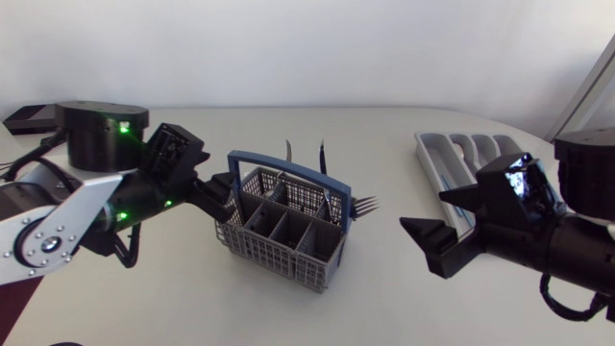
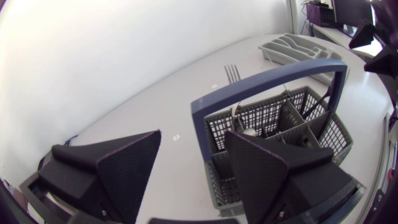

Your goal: Unload the cutlery basket into the drawer organizer.

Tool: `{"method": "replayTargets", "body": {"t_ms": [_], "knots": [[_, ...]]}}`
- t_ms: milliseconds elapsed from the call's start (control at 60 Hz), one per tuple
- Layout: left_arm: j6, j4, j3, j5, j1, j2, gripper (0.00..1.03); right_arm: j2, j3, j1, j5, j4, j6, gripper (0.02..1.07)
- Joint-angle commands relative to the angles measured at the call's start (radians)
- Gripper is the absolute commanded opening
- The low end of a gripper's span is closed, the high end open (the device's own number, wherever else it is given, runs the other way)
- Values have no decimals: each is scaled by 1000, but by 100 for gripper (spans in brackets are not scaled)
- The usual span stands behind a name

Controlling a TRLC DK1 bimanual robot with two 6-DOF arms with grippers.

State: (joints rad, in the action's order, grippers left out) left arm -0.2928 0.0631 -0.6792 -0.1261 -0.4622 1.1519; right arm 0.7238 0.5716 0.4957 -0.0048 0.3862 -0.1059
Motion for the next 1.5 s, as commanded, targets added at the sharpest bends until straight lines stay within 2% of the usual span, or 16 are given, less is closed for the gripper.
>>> {"method": "replayTargets", "body": {"t_ms": [0,133,283,400,500,633,883,1000,1183,1317,1483], "knots": [[-19,-29,29,34,63,-20,77,-4,-12,41,-17,17,-12,95],[14,-40,9,200,194,0,54,-3,-7,121,-24,25,-9,86],[34,-22,-39,322,284,58,30,-6,-4,204,-49,23,-5,50],[34,-16,-111,410,323,150,16,-1,-9,204,-138,17,-9,37],[35,-11,-174,465,338,236,4,12,-13,207,-158,-23,-12,23],[34,-8,-246,505,329,339,4,91,-6,224,-159,-84,-29,17],[34,-3,-349,542,289,465,4,298,4,259,-142,-251,-49,17],[34,-3,-368,562,267,489,4,371,8,259,-86,-325,-74,17],[24,-6,-345,617,243,483,4,437,4,236,0,-400,-98,17],[12,-17,-310,654,243,456,4,476,4,173,6,-440,-113,17],[-6,-32,-263,654,244,404,4,499,20,81,-6,-448,-152,17]]}}
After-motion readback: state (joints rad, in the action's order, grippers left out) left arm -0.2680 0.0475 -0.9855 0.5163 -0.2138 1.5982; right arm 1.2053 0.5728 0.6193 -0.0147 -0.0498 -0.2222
